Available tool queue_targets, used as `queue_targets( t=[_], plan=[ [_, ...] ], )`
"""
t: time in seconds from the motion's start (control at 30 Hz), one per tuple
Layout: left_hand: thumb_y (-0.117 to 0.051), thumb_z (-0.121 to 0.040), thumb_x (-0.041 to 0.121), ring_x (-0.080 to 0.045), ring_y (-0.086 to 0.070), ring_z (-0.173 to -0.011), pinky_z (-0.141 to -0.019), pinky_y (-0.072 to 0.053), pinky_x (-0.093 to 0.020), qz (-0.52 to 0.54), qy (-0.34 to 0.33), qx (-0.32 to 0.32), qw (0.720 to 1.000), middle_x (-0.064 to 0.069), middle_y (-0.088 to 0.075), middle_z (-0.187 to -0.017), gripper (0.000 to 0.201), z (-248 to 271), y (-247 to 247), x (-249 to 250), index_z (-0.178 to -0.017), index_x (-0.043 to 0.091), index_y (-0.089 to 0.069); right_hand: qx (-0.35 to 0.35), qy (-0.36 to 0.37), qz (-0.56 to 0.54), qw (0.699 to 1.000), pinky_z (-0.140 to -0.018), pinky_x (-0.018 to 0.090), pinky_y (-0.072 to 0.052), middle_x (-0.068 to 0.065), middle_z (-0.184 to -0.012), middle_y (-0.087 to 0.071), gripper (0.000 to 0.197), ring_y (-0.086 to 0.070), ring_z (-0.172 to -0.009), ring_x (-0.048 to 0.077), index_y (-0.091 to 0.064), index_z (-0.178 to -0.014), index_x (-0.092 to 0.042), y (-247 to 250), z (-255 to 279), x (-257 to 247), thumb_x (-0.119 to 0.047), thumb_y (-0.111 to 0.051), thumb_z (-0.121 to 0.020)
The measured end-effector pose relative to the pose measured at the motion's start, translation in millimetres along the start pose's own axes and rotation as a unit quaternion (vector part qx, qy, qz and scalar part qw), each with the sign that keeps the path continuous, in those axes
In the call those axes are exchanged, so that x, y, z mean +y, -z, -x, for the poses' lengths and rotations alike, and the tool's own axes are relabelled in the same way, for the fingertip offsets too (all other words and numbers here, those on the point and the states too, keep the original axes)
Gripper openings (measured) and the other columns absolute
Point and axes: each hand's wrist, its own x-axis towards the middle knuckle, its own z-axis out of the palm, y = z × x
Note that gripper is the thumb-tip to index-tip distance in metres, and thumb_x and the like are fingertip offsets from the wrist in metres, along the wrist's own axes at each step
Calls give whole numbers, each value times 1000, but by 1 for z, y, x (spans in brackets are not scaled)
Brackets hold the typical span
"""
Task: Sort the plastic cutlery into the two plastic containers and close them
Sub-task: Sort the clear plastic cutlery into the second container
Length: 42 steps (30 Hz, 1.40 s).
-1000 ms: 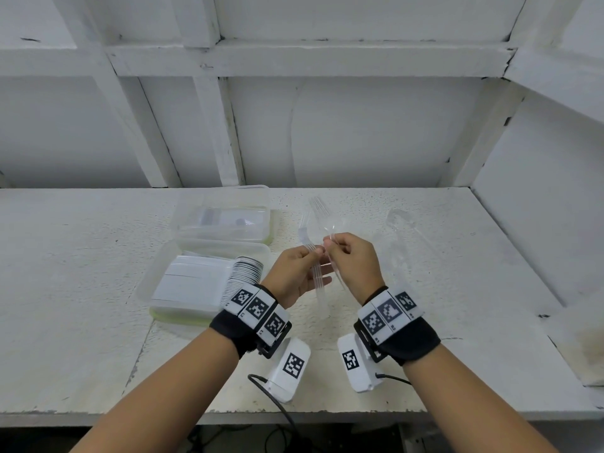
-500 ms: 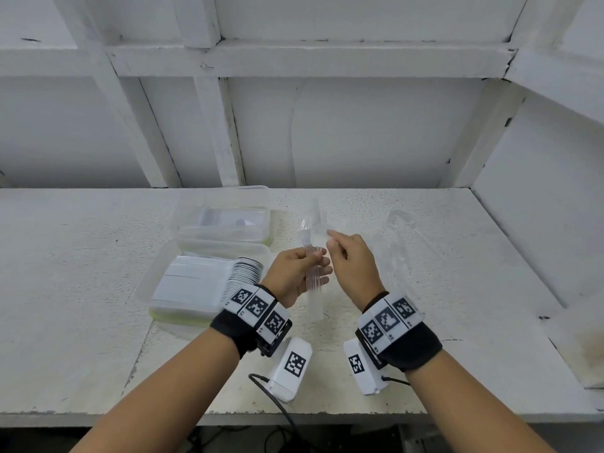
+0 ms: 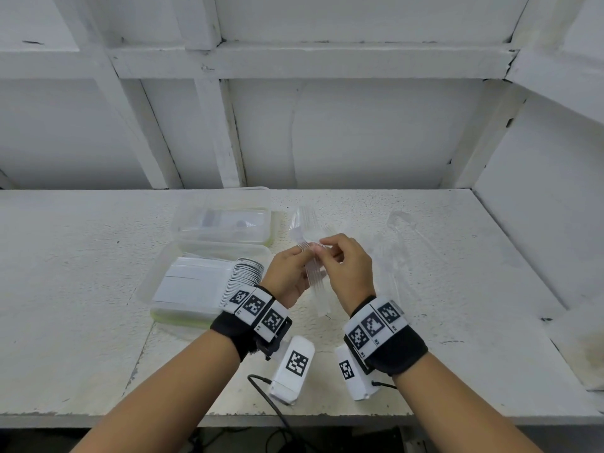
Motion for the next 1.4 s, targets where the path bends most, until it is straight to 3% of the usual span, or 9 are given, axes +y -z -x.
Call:
queue_targets(
  t=[0.17, 0.47, 0.7, 0.83, 0.97, 1.07, 1.23, 1.33, 1.4],
  plan=[
    [-39, -98, 12, -19, -66, -97, -81, -56, -29, 37, 16, -16, 999, -17, -65, -115, 32, 3, 3, 0, -117, -7, -57, -17, -1, 5, 1000, -65, 6, -40, 2, -85, -61, 13, -52, -73, 6, -67, -94, -11, -3, -1, 0, -22, -63, -88],
    [-38, -99, 18, -11, -69, -81, -68, -55, -25, 27, 36, -47, 998, -3, -73, -88, 30, 8, 7, 2, -98, 7, -66, -21, 31, 77, 996, -66, 22, -47, 2, -85, -62, 12, -57, -76, 13, -62, -96, -16, -7, 6, 3, -26, -55, -92],
    [-42, -97, 21, -10, -68, -78, -73, -52, -27, 12, 55, -44, 997, -2, -71, -91, 25, 7, 13, 0, -97, 9, -64, -93, 21, 80, 992, -66, 28, -51, 4, -78, -61, 11, -59, -71, 18, -59, -100, -15, -1, 5, 3, -21, -55, -92],
    [-42, -98, 19, -12, -66, -75, -70, -54, -27, -5, 56, -45, 997, -3, -70, -88, 25, 6, 13, 2, -97, 7, -64, -106, -3, 80, 991, -68, 25, -50, 0, -77, -57, 17, -57, -72, 15, -60, -107, -12, 2, 3, 0, -15, -54, -91],
    [-41, -98, 17, -19, -62, -82, -72, -55, -30, -19, 36, -47, 998, -8, -70, -89, 27, 4, 11, 6, -96, 3, -65, -97, -73, -54, 991, -62, 25, -57, 1, -81, -62, 21, -65, -76, 16, -61, -111, -11, 8, 2, -3, -9, -53, -91],
    [-42, -98, 16, -18, -68, -87, -72, -57, -29, -25, 27, -73, 997, -11, -71, -96, 28, 5, 10, 9, -105, -2, -62, -88, -50, -68, 992, -72, 28, -58, 2, -95, -67, 22, -66, -86, 16, -65, -111, -12, 7, 3, -3, -10, -54, -92],
    [-41, -98, 11, -15, -69, -77, -73, -57, -24, -25, 29, -85, 996, -10, -71, -90, 24, 5, 8, 8, -98, -1, -62, -93, 4, -4, 996, -83, 7, -41, 2, -108, -60, 28, -54, -99, 9, -64, -117, -13, 5, 5, 3, -9, -51, -93],
    [-41, -98, 10, -16, -69, -74, -68, -57, -24, -14, 39, -92, 995, -15, -67, -91, 23, 5, 6, 7, -98, -3, -60, -67, 18, 22, 997, -92, 26, -44, -3, -105, -43, 28, -48, -104, 19, -67, -114, -22, 2, 5, 8, -11, -53, -92],
    [-41, -98, 10, -18, -70, -76, -69, -58, -26, -7, 45, -98, 994, -15, -68, -90, 23, 4, 6, 9, -98, -3, -60, -69, 4, 24, 997, -94, 31, -42, -6, -107, -37, 28, -44, -108, 22, -67, -112, -29, 2, 4, 10, -14, -54, -92]
  ],
)
